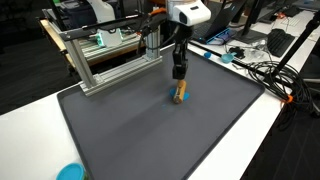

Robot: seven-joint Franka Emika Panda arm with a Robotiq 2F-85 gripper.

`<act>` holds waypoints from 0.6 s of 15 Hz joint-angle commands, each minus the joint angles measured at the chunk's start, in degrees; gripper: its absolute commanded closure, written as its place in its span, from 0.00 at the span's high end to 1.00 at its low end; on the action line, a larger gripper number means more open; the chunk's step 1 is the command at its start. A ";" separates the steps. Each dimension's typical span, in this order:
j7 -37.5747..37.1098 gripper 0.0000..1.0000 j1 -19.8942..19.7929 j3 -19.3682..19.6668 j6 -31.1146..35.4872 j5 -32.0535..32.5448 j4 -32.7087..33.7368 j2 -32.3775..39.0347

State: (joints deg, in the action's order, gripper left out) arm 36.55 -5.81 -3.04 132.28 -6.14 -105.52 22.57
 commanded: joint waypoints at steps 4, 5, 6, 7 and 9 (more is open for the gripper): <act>-1.34 0.22 -0.37 1.65 -6.96 4.73 3.80 3.24; -1.60 0.22 -0.26 2.21 -7.75 6.09 3.60 3.22; -1.60 0.22 -0.20 2.66 -8.67 7.54 3.20 3.16; -1.61 0.22 -0.23 2.99 -9.61 8.80 2.96 3.26; -1.42 0.22 -0.28 3.16 -11.07 9.90 1.92 3.33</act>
State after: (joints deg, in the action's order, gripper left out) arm 35.95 -6.07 -1.01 122.73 -0.14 -102.69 23.77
